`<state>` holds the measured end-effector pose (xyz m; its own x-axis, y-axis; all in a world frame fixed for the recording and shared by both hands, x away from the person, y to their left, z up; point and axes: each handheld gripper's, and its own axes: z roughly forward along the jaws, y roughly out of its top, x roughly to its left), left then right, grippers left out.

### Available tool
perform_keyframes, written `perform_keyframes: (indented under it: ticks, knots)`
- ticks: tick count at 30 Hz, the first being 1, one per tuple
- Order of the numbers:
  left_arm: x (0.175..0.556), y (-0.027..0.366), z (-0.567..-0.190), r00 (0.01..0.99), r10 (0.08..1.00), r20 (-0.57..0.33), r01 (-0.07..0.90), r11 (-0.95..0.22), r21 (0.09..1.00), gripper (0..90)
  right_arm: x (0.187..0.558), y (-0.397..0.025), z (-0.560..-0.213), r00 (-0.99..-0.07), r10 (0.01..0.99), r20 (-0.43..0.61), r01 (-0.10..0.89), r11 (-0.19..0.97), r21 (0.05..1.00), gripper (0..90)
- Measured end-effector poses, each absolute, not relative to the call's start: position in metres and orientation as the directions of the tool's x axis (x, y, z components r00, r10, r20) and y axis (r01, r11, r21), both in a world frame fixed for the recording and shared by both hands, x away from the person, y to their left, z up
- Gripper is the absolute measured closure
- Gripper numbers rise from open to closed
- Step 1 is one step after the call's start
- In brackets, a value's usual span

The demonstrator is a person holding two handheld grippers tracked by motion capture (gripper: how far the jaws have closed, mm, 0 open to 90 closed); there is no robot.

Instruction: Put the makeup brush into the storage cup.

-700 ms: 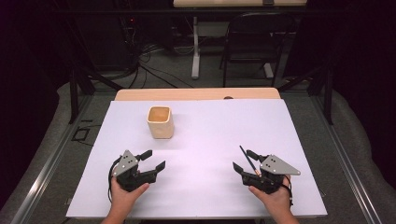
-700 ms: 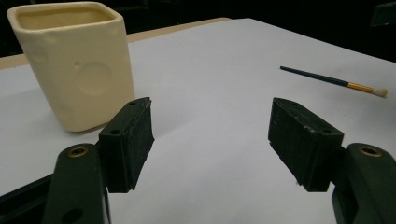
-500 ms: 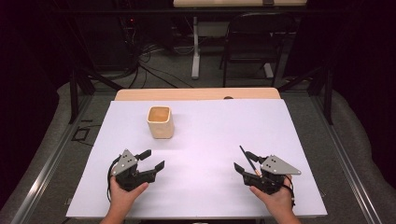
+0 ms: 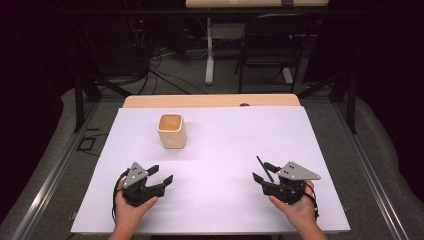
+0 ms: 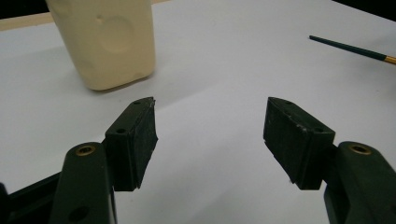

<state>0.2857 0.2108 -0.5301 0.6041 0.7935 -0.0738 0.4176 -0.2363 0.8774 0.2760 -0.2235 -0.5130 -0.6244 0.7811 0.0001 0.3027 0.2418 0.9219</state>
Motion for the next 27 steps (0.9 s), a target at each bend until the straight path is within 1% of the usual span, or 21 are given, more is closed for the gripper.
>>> perform_keyframes:
  ticks: [3, 5, 6, 7, 10, 13, 14, 21, 27]
  knots:
    - [0.285, 0.214, -0.528, 0.599, 0.798, -0.071, 0.423, -0.24, 0.874, 35.3, 0.279, -0.223, -0.514, -0.621, 0.784, -0.005, 0.325, 0.264, 0.908, 46.1]
    - [0.284, 0.216, -0.526, 0.601, 0.795, -0.077, 0.421, -0.234, 0.876, 35.5, 0.283, -0.223, -0.513, -0.613, 0.79, 0.006, 0.373, 0.282, 0.884, 46.1]
    - [0.284, 0.216, -0.526, 0.601, 0.795, -0.077, 0.421, -0.234, 0.876, 35.5, 0.283, -0.223, -0.513, -0.613, 0.79, 0.006, 0.373, 0.282, 0.884, 46.1]
    - [0.284, 0.216, -0.525, 0.603, 0.794, -0.082, 0.421, -0.229, 0.878, 35.6, 0.285, -0.223, -0.512, -0.609, 0.793, 0.017, 0.403, 0.291, 0.868, 45.7]
    - [0.283, 0.215, -0.525, 0.61, 0.788, -0.082, 0.422, -0.235, 0.876, 35.8, 0.285, -0.222, -0.511, -0.605, 0.796, 0.012, 0.412, 0.301, 0.86, 45.6]
    - [0.281, 0.214, -0.524, 0.617, 0.782, -0.086, 0.423, -0.238, 0.874, 36.8, 0.286, -0.223, -0.508, -0.603, 0.797, 0.038, 0.45, 0.301, 0.841, 43.2]
    - [0.28, 0.213, -0.523, 0.628, 0.775, -0.072, 0.413, -0.254, 0.874, 37.0, 0.288, -0.223, -0.507, -0.605, 0.795, 0.045, 0.481, 0.319, 0.817, 42.2]
    - [0.278, 0.212, -0.521, 0.632, 0.772, -0.062, 0.417, -0.272, 0.867, 37.5, 0.289, -0.22, -0.502, -0.622, 0.781, 0.052, 0.499, 0.345, 0.795, 42.7]
    - [0.279, 0.214, -0.52, 0.623, 0.775, -0.103, 0.446, -0.245, 0.861, 37.6, 0.29, -0.22, -0.5, -0.624, 0.78, 0.052, 0.52, 0.364, 0.772, 44.5]
